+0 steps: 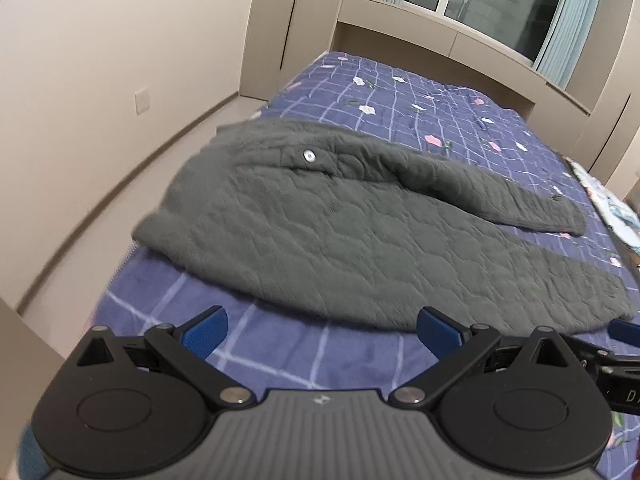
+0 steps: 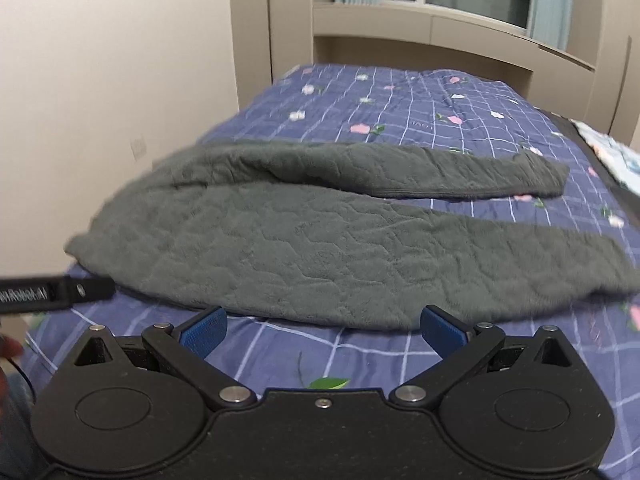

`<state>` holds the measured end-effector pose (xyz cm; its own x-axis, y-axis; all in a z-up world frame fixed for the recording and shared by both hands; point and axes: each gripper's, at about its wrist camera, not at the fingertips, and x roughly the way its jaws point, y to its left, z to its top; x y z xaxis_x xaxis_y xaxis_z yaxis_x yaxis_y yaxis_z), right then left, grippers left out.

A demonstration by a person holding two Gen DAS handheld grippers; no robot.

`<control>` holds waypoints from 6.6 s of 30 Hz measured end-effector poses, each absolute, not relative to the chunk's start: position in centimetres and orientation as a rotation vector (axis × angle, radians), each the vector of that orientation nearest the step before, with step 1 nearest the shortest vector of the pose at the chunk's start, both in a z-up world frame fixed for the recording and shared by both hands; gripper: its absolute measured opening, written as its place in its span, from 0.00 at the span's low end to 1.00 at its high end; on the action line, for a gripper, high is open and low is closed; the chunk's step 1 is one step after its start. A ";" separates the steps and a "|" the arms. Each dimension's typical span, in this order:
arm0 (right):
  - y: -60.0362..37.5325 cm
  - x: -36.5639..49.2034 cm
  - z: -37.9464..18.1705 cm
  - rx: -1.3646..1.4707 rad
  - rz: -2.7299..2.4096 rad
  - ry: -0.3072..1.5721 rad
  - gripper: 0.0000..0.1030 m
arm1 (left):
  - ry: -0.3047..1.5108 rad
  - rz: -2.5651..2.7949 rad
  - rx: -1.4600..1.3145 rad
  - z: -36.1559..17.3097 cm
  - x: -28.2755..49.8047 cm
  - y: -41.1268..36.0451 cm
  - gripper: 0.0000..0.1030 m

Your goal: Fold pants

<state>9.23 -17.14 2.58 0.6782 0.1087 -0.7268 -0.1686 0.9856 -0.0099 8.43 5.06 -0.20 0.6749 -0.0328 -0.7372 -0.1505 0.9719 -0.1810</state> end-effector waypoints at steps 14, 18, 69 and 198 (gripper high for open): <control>-16.6 16.9 2.0 -0.080 0.163 0.869 1.00 | 0.840 0.159 -0.118 2.0 16.2 7.2 1.00; -17.1 19.9 1.9 -0.051 0.167 0.864 1.00 | 0.840 0.157 -0.096 1.9 19.5 7.5 1.00; -25.5 54.0 -6.5 -0.277 0.699 0.971 0.93 | 0.978 -0.491 0.251 -7.0 52.0 9.1 1.00; -38.0 17.9 -4.6 -0.081 0.100 0.730 1.00 | 0.781 -0.436 0.129 -4.3 18.0 -7.3 0.98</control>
